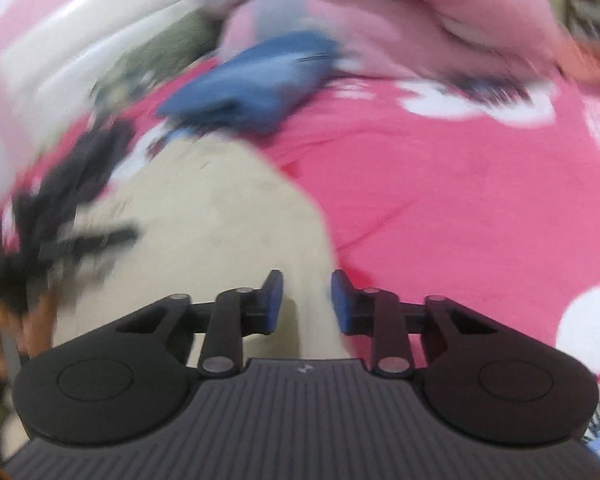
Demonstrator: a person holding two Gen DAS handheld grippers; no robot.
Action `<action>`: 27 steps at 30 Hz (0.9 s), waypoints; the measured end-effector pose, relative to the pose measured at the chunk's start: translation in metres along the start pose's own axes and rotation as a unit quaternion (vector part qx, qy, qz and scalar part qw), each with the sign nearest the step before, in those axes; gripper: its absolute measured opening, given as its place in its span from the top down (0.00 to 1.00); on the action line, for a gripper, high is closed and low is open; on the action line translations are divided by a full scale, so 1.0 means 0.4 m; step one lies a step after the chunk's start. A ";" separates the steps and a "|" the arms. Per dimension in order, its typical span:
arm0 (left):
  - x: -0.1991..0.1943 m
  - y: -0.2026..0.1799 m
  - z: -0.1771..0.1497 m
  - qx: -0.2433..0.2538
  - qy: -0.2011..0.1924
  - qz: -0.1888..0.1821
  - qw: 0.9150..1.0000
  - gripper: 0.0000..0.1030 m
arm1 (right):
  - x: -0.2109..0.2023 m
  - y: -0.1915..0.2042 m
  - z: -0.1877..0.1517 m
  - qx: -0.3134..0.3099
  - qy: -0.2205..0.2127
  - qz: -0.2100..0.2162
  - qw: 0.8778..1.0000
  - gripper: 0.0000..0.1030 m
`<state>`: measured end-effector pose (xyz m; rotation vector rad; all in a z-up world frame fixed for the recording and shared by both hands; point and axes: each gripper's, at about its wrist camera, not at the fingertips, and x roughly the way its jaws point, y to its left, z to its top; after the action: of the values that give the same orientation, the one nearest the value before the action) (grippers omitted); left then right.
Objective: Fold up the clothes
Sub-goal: 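Open the left tool and smooth the folded trousers with the right tool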
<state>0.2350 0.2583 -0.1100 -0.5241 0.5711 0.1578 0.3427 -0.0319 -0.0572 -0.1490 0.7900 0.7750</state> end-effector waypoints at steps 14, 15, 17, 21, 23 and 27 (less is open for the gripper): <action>0.001 0.002 0.000 0.000 -0.001 -0.001 1.000 0.66 | -0.080 0.217 -0.091 -0.204 -0.004 0.007 0.979 0.73; 0.001 0.002 0.001 0.000 -0.001 -0.001 1.000 0.66 | -0.098 0.186 -0.082 -0.175 -0.014 0.014 0.984 0.73; 0.001 0.002 0.001 0.000 -0.001 -0.001 1.000 0.66 | -0.125 0.102 -0.063 -0.100 -0.037 0.019 0.994 0.73; 0.001 0.002 0.001 0.000 -0.001 0.000 1.000 0.66 | -0.143 -0.066 -0.042 0.040 -0.054 0.025 0.997 0.73; 0.001 0.002 0.001 0.000 -0.001 0.000 1.000 0.66 | -0.112 -0.122 -0.060 0.078 -0.020 0.031 0.996 0.72; 0.001 0.000 0.000 0.003 -0.002 0.001 1.000 0.66 | -0.062 -0.139 -0.112 0.089 0.031 0.043 0.995 0.71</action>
<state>0.2353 0.2583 -0.1103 -0.5180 0.5685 0.1590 0.3429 -0.1038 -0.0804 0.0211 0.9259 0.7797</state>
